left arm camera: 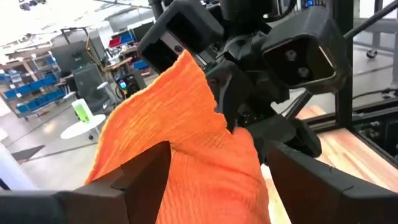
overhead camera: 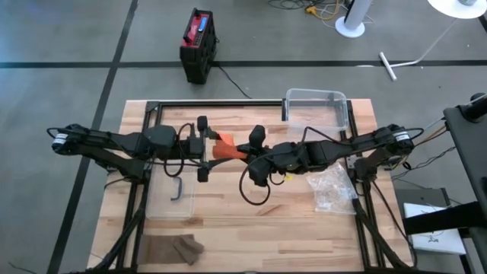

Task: Roll bandage
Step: Roll the orange bandage

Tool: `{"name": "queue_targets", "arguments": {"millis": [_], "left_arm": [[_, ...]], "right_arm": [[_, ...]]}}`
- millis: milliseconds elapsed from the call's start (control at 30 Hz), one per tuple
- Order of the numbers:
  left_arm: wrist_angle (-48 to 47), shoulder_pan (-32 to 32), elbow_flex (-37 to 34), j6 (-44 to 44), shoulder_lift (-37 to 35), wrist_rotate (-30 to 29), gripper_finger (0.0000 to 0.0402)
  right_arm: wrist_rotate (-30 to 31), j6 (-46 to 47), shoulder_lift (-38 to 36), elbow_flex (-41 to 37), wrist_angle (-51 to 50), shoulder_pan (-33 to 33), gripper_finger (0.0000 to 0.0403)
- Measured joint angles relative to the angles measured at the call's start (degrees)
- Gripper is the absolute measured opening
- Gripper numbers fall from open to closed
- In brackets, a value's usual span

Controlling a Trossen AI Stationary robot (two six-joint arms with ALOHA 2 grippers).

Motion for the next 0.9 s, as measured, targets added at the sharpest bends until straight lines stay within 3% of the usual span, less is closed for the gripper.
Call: {"name": "queue_targets", "arguments": {"millis": [267,367,700,900], "left_arm": [[-0.5,-1.6,0.0,-0.5,-1.5,0.3,0.0265],[-5.2,-1.8,1.0,-4.0,-1.8,0.4,0.0263],[-20.3,-1.3,14.5,-21.9,1.5,-0.3,0.0225],[-31.6,2.4,22.8,-26.2,7.0,-1.2,0.0205]], "right_arm": [[0.2,0.7,0.0,0.0,-0.7,-0.3,0.0101],[0.2,1.1,0.0,0.0,-0.8,-0.4,0.01],[0.2,1.1,0.0,0.0,-1.0,-0.5,0.0095],[0.0,1.1,0.0,0.0,-0.8,-0.5,0.0098]]}}
